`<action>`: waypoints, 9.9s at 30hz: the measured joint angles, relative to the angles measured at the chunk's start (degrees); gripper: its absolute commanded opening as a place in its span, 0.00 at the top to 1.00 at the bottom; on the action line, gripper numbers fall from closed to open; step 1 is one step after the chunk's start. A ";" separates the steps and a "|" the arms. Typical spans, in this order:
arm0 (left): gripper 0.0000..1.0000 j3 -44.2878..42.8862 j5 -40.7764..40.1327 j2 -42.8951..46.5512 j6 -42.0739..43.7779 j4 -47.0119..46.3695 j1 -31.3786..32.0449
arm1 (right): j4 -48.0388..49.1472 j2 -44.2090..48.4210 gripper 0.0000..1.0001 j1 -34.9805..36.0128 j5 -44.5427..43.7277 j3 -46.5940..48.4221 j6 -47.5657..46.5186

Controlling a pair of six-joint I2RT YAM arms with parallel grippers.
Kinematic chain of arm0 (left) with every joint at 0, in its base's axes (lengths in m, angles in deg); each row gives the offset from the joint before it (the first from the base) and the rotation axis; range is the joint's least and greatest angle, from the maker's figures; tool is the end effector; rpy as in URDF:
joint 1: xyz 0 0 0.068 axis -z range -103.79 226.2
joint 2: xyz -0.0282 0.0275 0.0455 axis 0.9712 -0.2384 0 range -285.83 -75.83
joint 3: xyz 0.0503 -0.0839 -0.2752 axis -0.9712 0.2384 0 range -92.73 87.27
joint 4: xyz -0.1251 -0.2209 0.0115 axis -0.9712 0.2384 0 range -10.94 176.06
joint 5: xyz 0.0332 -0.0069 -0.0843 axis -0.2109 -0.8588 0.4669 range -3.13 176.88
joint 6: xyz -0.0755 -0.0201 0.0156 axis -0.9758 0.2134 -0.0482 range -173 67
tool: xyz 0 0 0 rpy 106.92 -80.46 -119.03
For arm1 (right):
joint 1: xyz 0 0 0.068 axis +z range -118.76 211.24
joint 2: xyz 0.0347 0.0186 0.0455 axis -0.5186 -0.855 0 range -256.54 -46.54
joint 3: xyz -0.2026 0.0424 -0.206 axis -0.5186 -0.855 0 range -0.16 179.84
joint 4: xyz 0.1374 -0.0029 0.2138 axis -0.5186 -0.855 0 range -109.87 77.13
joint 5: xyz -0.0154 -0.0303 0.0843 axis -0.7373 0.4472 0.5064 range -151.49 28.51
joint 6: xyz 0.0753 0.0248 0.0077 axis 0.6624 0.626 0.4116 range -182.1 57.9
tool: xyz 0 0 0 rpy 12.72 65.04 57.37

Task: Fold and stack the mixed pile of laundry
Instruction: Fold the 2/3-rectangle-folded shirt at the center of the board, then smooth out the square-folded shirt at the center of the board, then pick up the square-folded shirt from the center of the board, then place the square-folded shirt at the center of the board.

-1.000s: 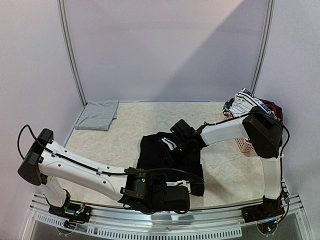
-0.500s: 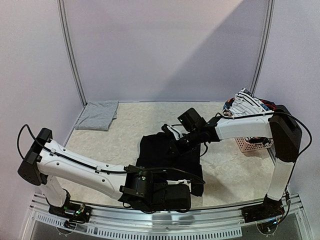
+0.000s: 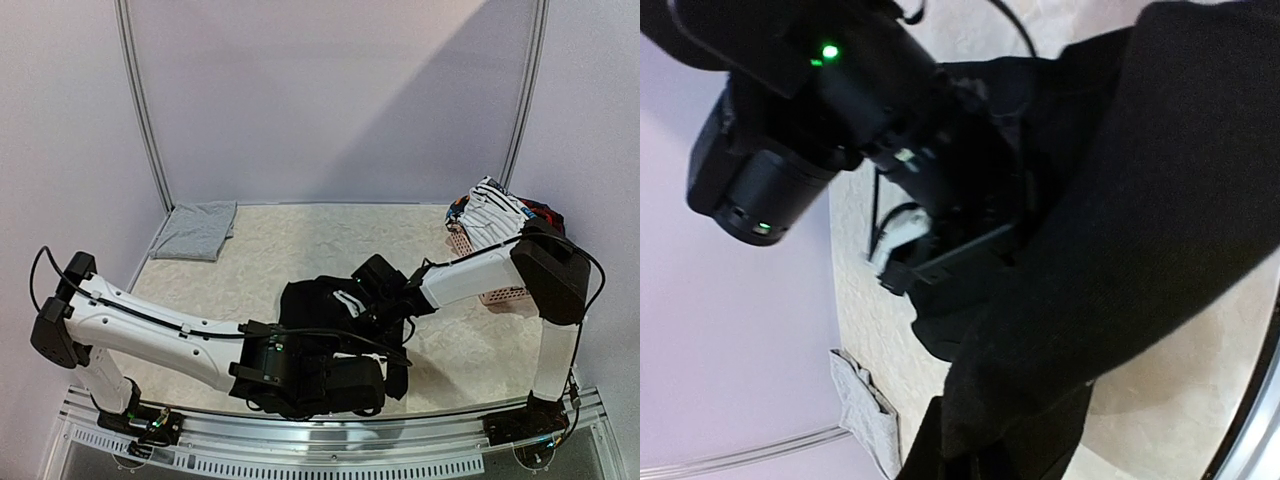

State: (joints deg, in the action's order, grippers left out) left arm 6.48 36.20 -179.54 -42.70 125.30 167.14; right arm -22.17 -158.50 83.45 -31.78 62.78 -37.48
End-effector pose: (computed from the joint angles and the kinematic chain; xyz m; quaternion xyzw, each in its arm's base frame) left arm 0.0471 -0.3716 0.2424 0.6379 0.6238 0.2151 0.3970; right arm 0.2165 0.3347 0.1234 -0.2897 0.8863 0.3573 0.0535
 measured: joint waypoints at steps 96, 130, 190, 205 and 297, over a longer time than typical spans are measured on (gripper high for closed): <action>0.52 1.77 23.56 2.95 -7.52 -26.45 -27.41 | -8.13 37.68 0.65 -2.75 -27.67 -16.44 12.76; 0.67 11.61 33.68 -8.17 -22.53 -33.03 -25.40 | 2.62 9.79 0.90 -20.13 -14.40 -11.78 4.83; 0.29 34.69 26.58 21.11 -36.79 -27.52 -27.12 | -6.45 20.44 0.84 -1.25 -26.34 -18.38 16.44; 0.25 39.52 36.48 23.82 -43.65 -36.59 -37.44 | -20.68 25.64 0.49 -1.25 -33.86 -10.45 14.25; 1.00 -3.10 42.10 4.11 -22.18 -14.60 -59.93 | -16.35 57.81 0.07 -1.25 -44.13 -29.70 16.09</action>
State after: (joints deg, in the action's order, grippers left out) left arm 3.37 78.30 -175.43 -64.88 110.70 107.21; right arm -38.52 -100.69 82.20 -75.91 33.07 -21.39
